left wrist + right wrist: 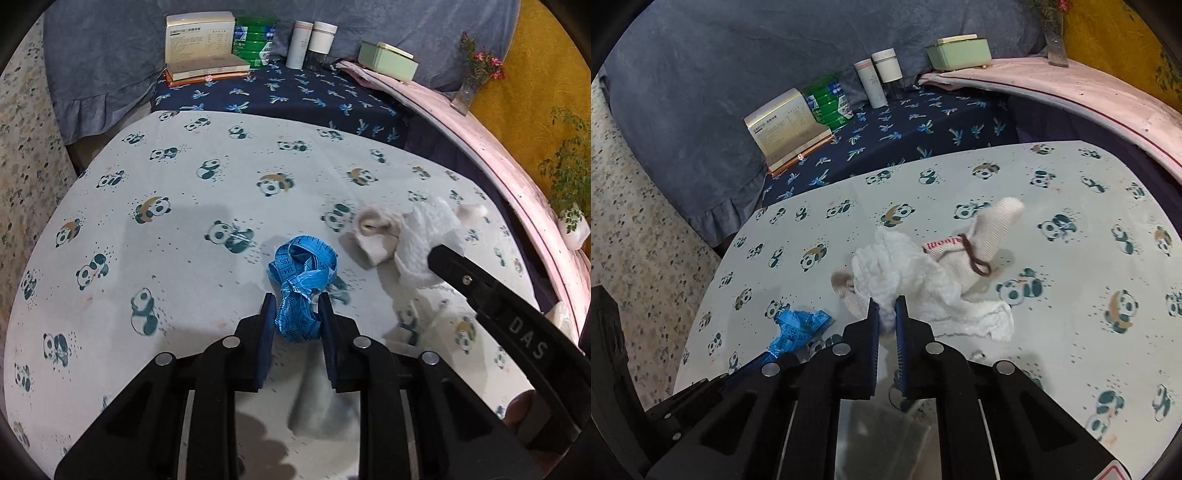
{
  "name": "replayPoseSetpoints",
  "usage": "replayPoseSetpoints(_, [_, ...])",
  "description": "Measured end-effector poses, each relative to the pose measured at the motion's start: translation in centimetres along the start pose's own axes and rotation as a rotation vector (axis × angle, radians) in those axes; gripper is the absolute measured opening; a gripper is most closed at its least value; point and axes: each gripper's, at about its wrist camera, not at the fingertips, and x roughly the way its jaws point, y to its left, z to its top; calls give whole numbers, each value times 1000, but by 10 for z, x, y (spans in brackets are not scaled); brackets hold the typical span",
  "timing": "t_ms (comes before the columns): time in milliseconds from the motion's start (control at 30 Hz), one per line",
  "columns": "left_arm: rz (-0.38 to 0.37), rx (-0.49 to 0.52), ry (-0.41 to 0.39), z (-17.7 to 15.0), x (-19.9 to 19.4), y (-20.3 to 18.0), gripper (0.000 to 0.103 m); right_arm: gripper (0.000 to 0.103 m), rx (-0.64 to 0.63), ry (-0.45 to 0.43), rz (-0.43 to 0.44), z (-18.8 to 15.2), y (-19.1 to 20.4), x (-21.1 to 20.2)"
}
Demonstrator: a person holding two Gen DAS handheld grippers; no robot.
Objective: Collect trash
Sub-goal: 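Carry the tape and tissue over the bin and open the left tool to drop the tape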
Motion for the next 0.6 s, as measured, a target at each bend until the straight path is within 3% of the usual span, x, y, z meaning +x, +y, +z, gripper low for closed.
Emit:
replayPoseSetpoints(300, [-52,50,-25,-19,-38,-45,23,8,49,-76,-19,-16,-34,-82])
replayPoseSetpoints(600, [-111,142,-36,-47,-71,-113,23,8,104,-135,-69,-43,-83,-157])
